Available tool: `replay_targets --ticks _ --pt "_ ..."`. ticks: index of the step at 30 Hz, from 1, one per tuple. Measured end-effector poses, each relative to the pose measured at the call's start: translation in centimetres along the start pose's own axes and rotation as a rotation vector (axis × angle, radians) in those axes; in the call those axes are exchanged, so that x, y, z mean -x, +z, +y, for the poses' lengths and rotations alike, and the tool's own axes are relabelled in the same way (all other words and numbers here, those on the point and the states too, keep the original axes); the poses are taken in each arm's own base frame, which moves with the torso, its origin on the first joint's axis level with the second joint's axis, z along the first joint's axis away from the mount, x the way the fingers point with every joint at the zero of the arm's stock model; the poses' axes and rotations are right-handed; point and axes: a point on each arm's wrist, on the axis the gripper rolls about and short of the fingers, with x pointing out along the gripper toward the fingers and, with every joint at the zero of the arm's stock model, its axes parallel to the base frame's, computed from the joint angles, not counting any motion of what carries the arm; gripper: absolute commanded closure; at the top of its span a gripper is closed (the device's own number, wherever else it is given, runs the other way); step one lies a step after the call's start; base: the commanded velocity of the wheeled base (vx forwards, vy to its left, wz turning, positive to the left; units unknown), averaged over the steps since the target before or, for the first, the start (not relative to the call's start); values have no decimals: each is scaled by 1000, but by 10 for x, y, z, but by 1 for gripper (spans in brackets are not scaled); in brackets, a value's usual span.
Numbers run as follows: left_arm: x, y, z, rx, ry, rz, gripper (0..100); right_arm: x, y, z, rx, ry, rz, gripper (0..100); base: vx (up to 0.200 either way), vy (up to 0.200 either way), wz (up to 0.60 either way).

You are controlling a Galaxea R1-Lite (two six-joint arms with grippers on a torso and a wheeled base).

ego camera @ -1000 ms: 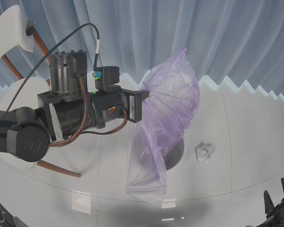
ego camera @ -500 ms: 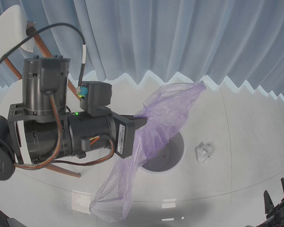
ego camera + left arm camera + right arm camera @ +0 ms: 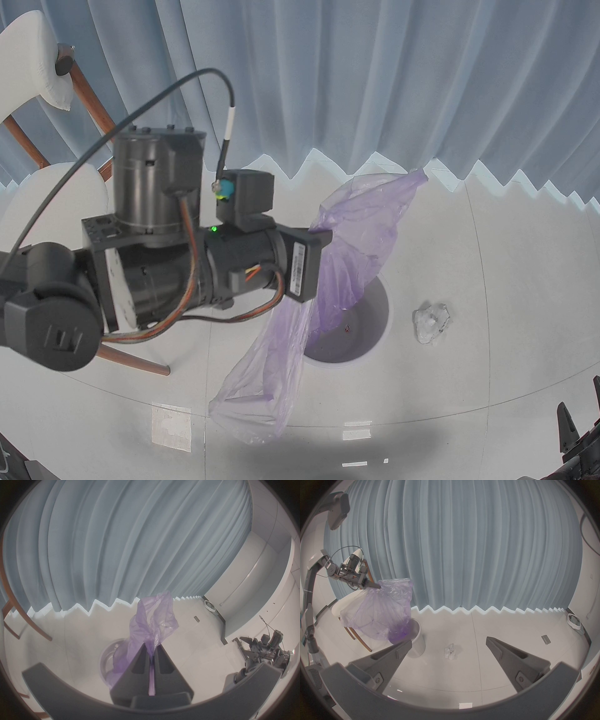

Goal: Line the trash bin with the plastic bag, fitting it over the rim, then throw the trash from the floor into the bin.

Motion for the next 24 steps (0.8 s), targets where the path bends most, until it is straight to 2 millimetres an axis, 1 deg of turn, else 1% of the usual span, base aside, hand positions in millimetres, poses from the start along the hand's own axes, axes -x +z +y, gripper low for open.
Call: replay_targets --ticks 5,8,11,15,19,24 --pt "-22 15 4 1 14 -46 100 0 0 0 -2 1 0 0 0 0 0" --pt "-34 18 5 1 26 -44 100 0 0 0 -3 1 0 0 0 0 0" --pt "-44 14 6 1 54 -27 100 0 0 0 -6 1 0 0 0 0 0" --pt "-52 -3 8 1 79 22 100 0 3 0 -17 14 -23 0 0 0 0" --pt "-56 -14 8 -22 87 48 100 1 25 0 -40 58 -93 0 0 0 0" --pt "-60 -23 7 -125 99 69 100 -12 53 -2 -169 171 -41 0 0 0 0"
